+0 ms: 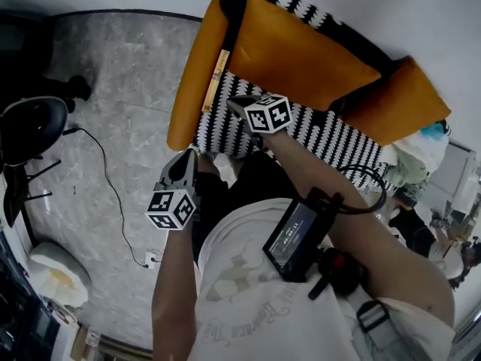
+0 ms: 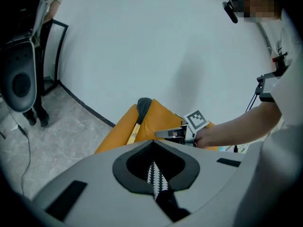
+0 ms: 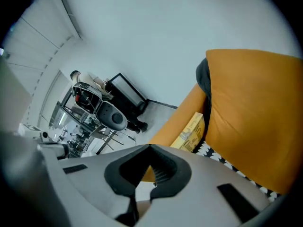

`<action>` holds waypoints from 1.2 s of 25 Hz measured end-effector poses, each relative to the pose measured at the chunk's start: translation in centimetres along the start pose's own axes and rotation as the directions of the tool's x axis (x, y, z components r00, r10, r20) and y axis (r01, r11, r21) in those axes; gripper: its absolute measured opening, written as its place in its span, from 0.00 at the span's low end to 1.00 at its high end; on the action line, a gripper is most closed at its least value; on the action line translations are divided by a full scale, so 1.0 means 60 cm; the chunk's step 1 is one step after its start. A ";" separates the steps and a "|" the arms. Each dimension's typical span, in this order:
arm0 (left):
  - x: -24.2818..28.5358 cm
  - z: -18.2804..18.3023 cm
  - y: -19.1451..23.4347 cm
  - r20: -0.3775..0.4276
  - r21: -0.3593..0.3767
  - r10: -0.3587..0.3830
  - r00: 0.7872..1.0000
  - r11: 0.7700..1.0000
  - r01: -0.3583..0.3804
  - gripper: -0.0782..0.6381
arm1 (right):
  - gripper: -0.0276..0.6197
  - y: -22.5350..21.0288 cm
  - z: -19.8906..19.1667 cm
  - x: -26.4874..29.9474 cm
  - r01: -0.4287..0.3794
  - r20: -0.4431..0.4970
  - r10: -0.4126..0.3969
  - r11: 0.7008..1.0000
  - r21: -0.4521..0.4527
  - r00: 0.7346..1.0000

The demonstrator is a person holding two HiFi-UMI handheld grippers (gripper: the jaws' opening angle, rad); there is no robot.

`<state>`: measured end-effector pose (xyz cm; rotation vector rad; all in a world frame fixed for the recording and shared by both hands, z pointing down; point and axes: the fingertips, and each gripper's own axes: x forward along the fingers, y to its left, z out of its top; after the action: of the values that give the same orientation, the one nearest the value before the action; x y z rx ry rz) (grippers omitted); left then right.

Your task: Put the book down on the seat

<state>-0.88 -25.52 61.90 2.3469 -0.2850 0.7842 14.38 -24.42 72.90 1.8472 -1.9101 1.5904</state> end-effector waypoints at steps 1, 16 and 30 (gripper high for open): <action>0.000 0.008 -0.004 0.008 0.008 0.000 1.000 1.000 0.000 0.13 | 0.07 0.010 0.006 -0.014 -0.019 0.012 0.020 1.000 -0.016 1.000; -0.044 0.122 -0.041 0.131 0.100 0.023 0.991 0.994 -0.037 0.13 | 0.06 0.182 0.146 -0.208 -0.255 0.210 0.309 0.935 -0.245 0.928; -0.115 0.097 -0.056 0.118 0.168 -0.016 0.993 0.986 -0.004 0.13 | 0.06 0.258 0.101 -0.293 -0.252 0.303 0.354 0.910 -0.328 0.885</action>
<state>-2.39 -26.60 52.45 2.5576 -0.2708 0.6902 11.23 -19.60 49.38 1.8815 -2.5387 1.0037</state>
